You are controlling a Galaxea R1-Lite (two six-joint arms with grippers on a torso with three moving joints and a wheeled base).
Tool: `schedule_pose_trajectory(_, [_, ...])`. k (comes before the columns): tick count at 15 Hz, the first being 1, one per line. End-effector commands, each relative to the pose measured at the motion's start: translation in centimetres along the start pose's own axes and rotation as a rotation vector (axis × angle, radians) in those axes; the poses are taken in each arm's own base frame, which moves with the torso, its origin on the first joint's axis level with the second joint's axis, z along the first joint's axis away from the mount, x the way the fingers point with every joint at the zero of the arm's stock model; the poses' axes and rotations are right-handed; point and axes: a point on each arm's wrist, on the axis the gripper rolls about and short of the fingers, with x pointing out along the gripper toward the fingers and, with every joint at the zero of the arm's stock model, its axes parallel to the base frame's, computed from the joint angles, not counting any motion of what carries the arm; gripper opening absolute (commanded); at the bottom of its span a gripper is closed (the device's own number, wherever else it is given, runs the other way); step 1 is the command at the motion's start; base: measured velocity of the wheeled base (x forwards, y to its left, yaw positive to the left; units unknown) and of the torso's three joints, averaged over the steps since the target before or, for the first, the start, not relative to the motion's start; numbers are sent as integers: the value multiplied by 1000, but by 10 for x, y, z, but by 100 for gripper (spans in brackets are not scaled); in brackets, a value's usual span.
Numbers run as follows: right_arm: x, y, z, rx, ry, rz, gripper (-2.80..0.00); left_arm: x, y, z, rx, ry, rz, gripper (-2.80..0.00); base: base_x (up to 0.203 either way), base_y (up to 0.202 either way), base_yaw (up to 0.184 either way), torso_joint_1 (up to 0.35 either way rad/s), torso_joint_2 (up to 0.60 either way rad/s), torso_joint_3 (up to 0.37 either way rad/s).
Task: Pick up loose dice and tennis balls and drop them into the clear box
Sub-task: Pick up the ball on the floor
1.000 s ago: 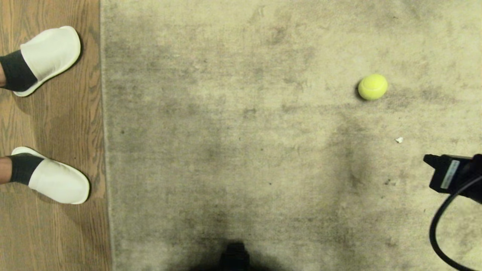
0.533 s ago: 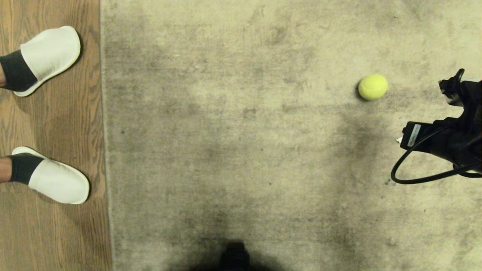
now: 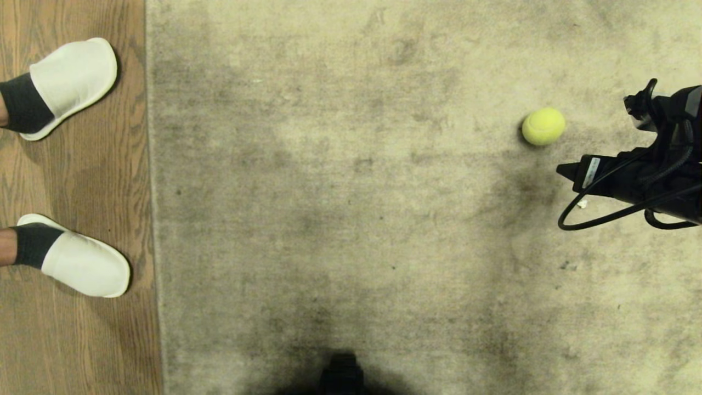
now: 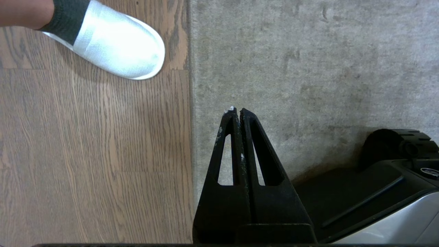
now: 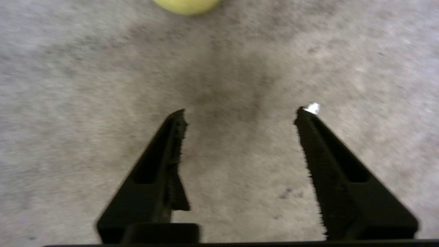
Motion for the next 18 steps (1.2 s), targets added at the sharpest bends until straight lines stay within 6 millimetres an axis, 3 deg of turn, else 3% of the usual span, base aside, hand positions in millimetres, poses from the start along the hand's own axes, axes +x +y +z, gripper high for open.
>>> schedule_pose_trajectory(1, [4,1,2,0,-6,27,0,0,0,0,1,1,0,-280,0,0,0,0,0,0])
schedule_pose_trajectory(11, [52,1,17,-2,-39,73,0,0,0,0,1,1,0,-280,0,0,0,0,0,0])
schedule_pose_trajectory(18, [66,3,32,-5,-87,78,0,0,0,0,1,1,0,-280,0,0,0,0,0,0])
